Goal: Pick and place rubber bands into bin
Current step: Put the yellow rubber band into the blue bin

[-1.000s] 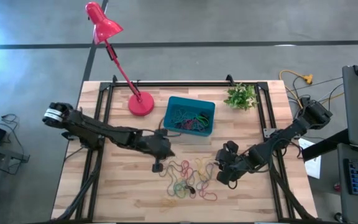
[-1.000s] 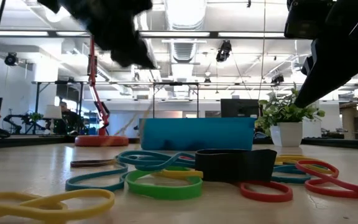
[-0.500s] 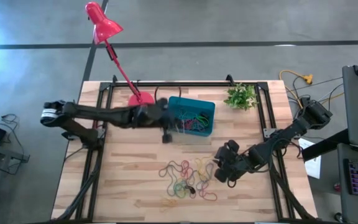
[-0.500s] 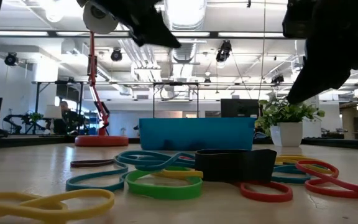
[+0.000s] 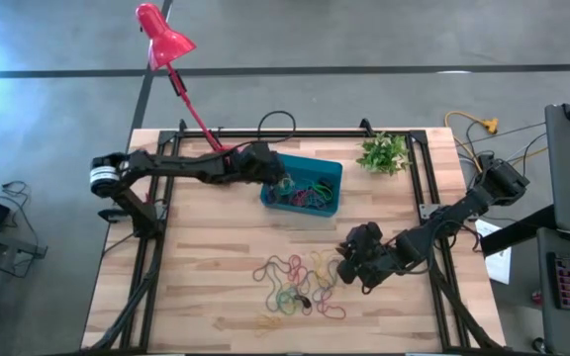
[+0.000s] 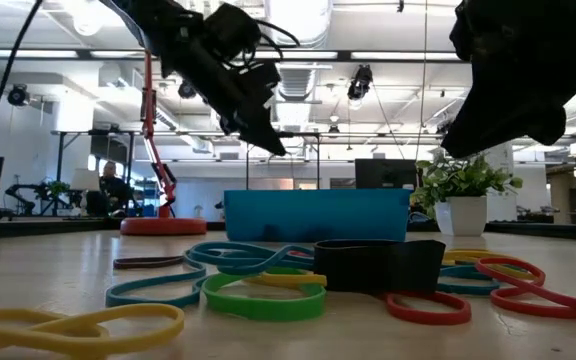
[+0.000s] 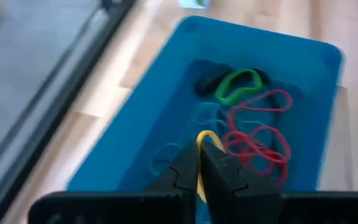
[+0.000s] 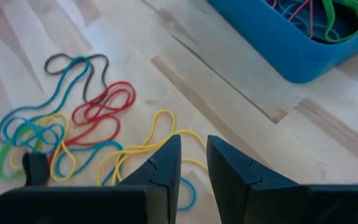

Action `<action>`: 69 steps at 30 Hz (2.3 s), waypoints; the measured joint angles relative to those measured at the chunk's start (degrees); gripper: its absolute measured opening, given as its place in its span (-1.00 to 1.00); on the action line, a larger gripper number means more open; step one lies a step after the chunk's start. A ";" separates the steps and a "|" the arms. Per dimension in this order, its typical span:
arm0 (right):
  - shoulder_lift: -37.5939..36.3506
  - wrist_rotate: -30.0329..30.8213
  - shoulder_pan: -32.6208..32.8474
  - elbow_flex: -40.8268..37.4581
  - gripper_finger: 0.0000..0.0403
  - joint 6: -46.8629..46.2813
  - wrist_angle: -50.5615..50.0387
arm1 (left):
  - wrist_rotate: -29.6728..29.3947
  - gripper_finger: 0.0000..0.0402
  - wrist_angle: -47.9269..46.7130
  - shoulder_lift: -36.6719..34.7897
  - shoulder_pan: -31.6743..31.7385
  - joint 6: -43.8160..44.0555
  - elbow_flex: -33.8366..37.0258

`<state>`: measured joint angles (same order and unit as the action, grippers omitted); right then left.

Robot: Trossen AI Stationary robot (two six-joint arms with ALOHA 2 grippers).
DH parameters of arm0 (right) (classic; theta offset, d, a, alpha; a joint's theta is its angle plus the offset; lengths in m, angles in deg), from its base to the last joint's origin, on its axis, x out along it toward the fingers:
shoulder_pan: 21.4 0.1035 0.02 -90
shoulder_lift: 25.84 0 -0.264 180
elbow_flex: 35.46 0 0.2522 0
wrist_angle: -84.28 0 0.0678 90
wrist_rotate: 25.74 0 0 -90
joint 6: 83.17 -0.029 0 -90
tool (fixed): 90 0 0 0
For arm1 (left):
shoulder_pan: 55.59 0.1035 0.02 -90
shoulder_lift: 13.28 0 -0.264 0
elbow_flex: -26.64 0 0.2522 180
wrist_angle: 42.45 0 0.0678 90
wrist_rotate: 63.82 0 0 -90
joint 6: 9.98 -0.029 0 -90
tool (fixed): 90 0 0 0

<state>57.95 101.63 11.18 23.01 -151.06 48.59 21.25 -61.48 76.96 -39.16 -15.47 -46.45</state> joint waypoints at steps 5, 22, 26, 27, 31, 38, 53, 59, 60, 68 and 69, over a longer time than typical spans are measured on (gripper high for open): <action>0.00 1.60 0.04 0.00 -0.64 -0.74 0.43 | 1.73 -0.78 0.30 1.25 -0.02 -1.16 0.00; 0.00 1.21 -0.71 -0.04 -0.51 11.93 1.29 | 9.95 -0.38 -21.52 -7.25 -3.88 7.16 1.96; 0.00 -3.28 -2.81 -0.07 -0.50 22.63 4.50 | 9.94 -0.38 -23.24 -9.91 -6.63 9.16 4.09; 0.00 -5.12 -3.57 -0.07 -0.50 25.20 5.28 | 9.96 -0.38 -23.20 -10.68 -7.23 9.68 4.97; 0.88 -13.65 -7.00 -0.08 -0.52 34.89 8.04 | 9.63 -0.38 -22.11 -13.24 -9.15 12.58 8.37; 5.28 -22.78 -11.92 -0.09 -0.56 41.04 9.94 | 9.14 -0.38 -18.38 -16.28 -10.55 20.50 14.71; 12.83 -28.42 -14.48 -0.07 -0.58 55.83 14.41 | 8.89 -0.38 -15.70 -22.36 -12.65 26.53 19.52; 12.55 -28.46 -15.97 0.84 -0.50 57.95 14.45 | 8.85 -0.38 -14.89 -22.80 -12.85 27.81 19.52; 12.55 -28.54 -16.17 1.07 -0.48 58.33 14.59 | 8.85 -0.38 -14.81 -22.80 -12.87 28.22 19.52; 11.93 -45.41 -15.81 2.98 -0.33 56.44 13.33 | 9.16 -0.38 -14.78 -22.97 -15.25 30.71 19.52; 11.93 -46.19 -15.20 3.07 -0.33 55.56 13.23 | 9.16 -0.38 -14.78 -22.99 -15.63 30.73 19.52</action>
<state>69.88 55.44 -4.01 26.07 -95.50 61.82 30.41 -76.26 53.97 -54.80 15.26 -26.93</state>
